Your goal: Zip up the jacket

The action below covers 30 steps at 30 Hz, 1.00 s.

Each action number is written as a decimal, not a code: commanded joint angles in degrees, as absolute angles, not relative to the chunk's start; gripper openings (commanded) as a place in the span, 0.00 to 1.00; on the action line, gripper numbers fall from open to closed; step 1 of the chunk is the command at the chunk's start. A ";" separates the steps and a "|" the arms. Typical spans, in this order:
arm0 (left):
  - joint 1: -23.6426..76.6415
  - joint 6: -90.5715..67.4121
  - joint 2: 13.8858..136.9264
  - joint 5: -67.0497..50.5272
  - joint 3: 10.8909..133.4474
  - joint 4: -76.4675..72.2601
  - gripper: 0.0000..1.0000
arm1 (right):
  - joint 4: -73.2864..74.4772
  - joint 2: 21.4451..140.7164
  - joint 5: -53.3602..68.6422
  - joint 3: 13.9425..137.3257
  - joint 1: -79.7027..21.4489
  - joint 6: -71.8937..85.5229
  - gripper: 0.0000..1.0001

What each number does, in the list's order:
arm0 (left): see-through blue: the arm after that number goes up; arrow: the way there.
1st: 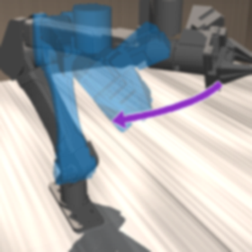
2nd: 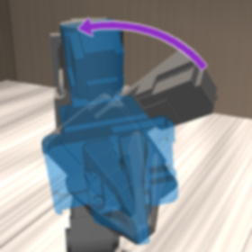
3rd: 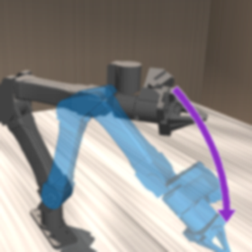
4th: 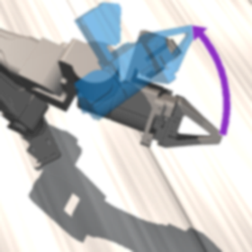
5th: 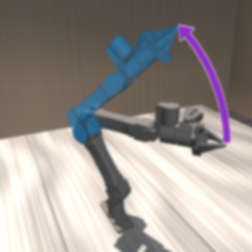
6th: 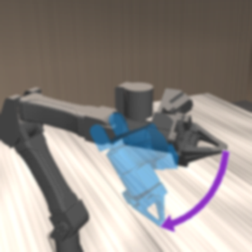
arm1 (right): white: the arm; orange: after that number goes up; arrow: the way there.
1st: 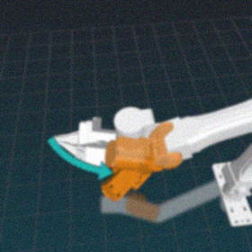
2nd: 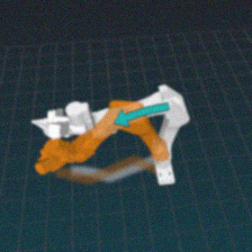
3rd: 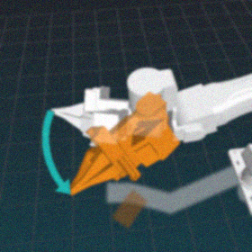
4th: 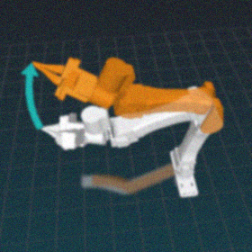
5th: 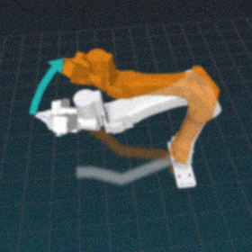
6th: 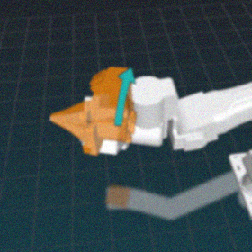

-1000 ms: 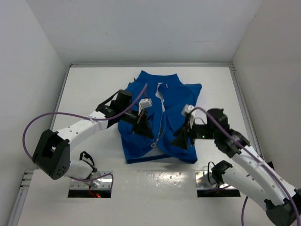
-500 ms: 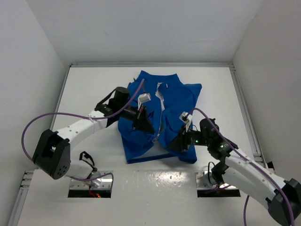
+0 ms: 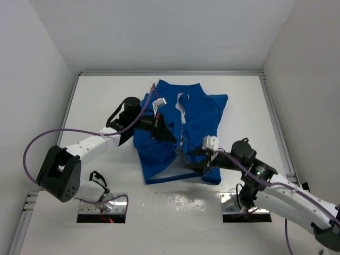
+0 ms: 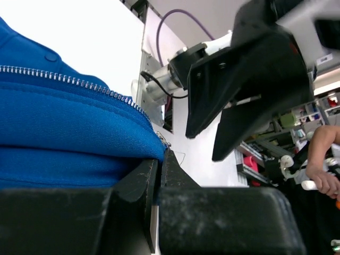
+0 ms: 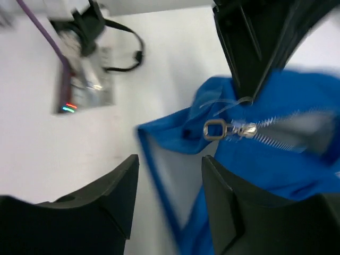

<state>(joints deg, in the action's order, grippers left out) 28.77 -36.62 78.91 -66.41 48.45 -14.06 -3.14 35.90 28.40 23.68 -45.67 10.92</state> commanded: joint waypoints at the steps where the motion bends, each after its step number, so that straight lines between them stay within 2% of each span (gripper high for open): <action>1: 28.30 -40.77 79.01 -66.62 48.78 -19.34 0.00 | -4.11 33.58 13.56 21.54 -50.97 -20.62 0.52; 2: 28.30 -40.78 79.54 -66.01 48.78 -19.34 0.00 | -8.57 33.49 8.58 20.40 -53.59 -27.18 0.54; 4: 28.30 -41.57 80.06 -66.01 49.39 -18.11 0.00 | -18.12 34.01 7.21 14.78 -54.23 -38.44 0.51; 7: 28.30 -41.57 80.07 -65.22 49.39 -16.27 0.00 | -29.30 35.59 5.89 8.90 -56.16 -46.19 0.41; 11: 28.30 -42.19 80.07 -63.64 49.39 -14.85 0.00 | -36.63 36.82 4.22 5.81 -57.83 -50.44 0.36; 19: 28.30 -45.00 80.60 -63.63 49.39 -14.16 0.00 | -44.38 37.09 3.25 4.57 -58.89 -55.81 0.36; 22: 28.30 -46.05 81.21 -62.41 49.92 -13.02 0.00 | -45.26 37.09 3.69 4.83 -58.97 -57.39 0.45; 25: 28.30 -47.46 81.74 -62.40 49.92 -13.01 0.00 | -45.96 37.35 5.70 3.96 -59.15 -59.58 0.50; 30: 28.30 -48.08 81.74 -61.88 50.45 -13.54 0.00 | -45.97 37.88 6.85 2.55 -60.12 -61.52 0.50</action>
